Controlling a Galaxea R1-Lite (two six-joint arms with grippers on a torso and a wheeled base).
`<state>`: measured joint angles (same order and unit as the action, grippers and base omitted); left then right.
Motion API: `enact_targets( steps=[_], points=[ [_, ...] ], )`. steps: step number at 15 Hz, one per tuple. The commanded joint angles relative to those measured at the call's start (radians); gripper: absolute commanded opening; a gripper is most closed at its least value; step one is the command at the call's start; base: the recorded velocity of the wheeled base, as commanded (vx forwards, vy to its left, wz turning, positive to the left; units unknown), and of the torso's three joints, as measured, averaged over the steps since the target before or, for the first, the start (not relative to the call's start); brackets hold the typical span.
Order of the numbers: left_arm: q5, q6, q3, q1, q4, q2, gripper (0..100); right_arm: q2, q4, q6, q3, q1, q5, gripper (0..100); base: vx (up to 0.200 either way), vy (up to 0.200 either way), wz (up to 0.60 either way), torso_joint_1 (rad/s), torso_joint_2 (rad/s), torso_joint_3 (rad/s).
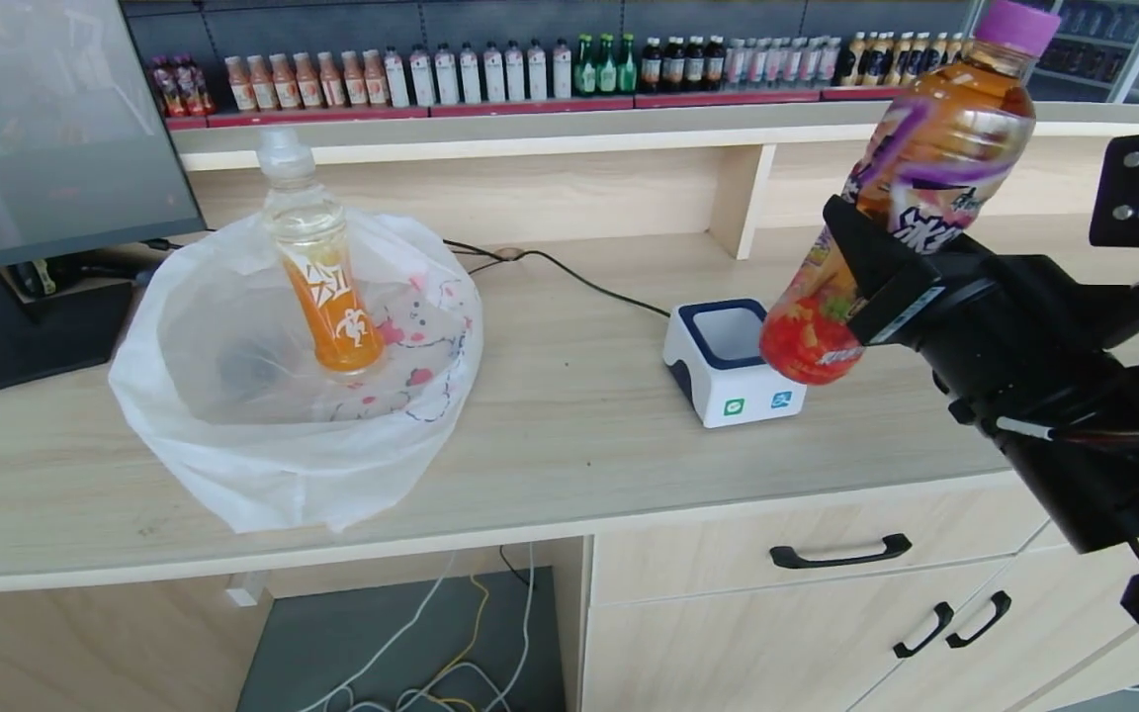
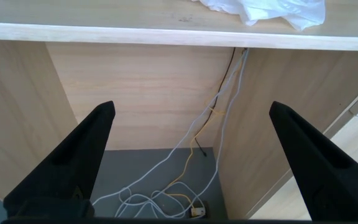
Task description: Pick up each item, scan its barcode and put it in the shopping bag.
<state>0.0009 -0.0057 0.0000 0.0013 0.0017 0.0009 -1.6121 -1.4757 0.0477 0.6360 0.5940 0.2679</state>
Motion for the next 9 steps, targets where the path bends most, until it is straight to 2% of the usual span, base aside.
enact_targets(
  steps=[1,4,7,9],
  points=[
    [-0.001,0.000,0.000,0.000,0.000,0.001,100,-0.094,0.002,-0.012,0.096,0.010,0.002,0,0.000,0.000,0.00,0.000,0.00,0.000],
    [-0.001,0.000,0.000,0.000,0.000,0.001,100,-0.144,0.012,-0.068,0.169,0.007,0.103,0,0.000,0.000,0.00,0.000,0.00,0.000],
    [-0.001,0.000,0.000,-0.001,0.000,0.001,100,-0.172,0.084,-0.169,0.278,0.006,0.116,0,0.000,0.000,0.00,0.000,0.00,0.000],
    [-0.001,0.000,0.000,0.000,0.000,0.001,100,-0.169,0.193,-0.341,0.337,0.007,0.116,0,0.000,0.000,0.00,0.000,0.00,0.000]
  ],
)
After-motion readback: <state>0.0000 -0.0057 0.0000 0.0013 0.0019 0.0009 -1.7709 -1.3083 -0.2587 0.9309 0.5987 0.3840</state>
